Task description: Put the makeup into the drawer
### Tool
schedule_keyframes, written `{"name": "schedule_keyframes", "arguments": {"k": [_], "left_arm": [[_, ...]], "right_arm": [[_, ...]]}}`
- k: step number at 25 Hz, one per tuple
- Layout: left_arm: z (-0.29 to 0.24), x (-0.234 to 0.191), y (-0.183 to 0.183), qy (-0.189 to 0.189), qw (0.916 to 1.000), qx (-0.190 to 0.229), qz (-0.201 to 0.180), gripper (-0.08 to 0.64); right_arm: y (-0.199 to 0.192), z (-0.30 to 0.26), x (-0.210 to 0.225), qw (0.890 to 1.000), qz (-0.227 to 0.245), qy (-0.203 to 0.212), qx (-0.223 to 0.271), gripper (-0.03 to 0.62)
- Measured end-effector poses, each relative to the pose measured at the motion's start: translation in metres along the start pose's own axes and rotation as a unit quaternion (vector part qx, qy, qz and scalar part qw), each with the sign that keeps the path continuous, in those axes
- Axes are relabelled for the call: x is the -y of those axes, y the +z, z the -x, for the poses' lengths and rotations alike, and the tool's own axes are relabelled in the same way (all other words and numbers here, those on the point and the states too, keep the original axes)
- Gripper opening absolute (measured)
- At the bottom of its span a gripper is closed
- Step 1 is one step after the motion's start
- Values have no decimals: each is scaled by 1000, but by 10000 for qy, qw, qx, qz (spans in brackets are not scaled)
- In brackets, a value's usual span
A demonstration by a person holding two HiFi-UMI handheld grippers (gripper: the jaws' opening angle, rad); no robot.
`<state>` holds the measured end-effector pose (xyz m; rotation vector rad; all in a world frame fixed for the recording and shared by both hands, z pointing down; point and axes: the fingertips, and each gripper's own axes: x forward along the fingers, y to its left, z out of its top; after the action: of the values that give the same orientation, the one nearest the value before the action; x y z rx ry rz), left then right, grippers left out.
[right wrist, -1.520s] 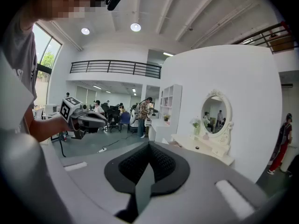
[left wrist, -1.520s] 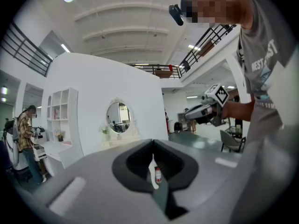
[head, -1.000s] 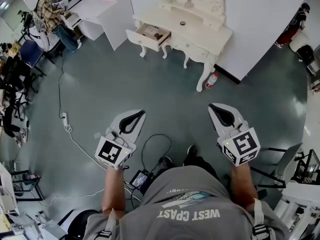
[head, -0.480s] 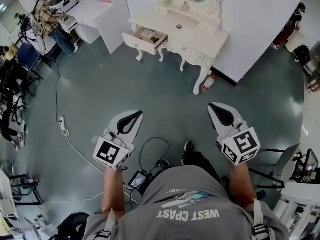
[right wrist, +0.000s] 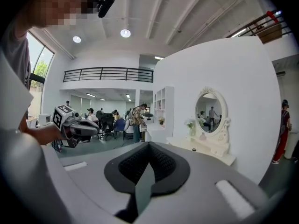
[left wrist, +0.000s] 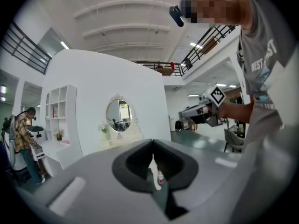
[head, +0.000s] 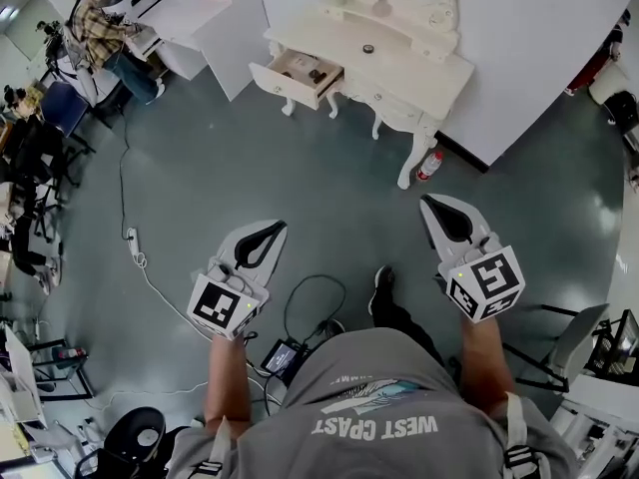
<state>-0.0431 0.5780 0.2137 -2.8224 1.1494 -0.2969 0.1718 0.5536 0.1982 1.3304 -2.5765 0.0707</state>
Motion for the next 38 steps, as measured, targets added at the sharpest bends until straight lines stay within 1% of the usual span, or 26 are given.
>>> {"name": "schedule_keyframes", "arguments": {"k": [5,11,16,20,24,27,29,33,38], "left_arm": [[-48,-15,5,152,9998,-141,-14,3],[-125,-36,19,375,9990,-228,1,3],[-185,-43,33,502,9985,-210,-53,3],[-227,-44,39,519,9984,-206,-98,3],[-256,-47,46,518,9983,-217,-160,3],[-266,-46,61,483,9983,-214,-232,3],[-273,-54,66,476,9983,-205,-250,3],[-293,-90,51,430,9986,-170,-245,3],[-311,-123,36,269,9994,-138,-163,3]], "right_arm": [[-5,-29,50,9998,-116,167,-1,2],[-2,-61,129,9993,-172,331,34,2],[-1,-81,185,9988,-87,489,46,2],[-2,-94,218,9985,-7,545,82,2],[-1,-103,240,9981,17,615,96,2],[11,-97,247,9979,6,636,117,2],[17,-101,251,9979,-5,645,98,2],[10,-136,261,9984,-3,556,47,2],[5,-164,267,9995,-23,322,-71,2]]}}
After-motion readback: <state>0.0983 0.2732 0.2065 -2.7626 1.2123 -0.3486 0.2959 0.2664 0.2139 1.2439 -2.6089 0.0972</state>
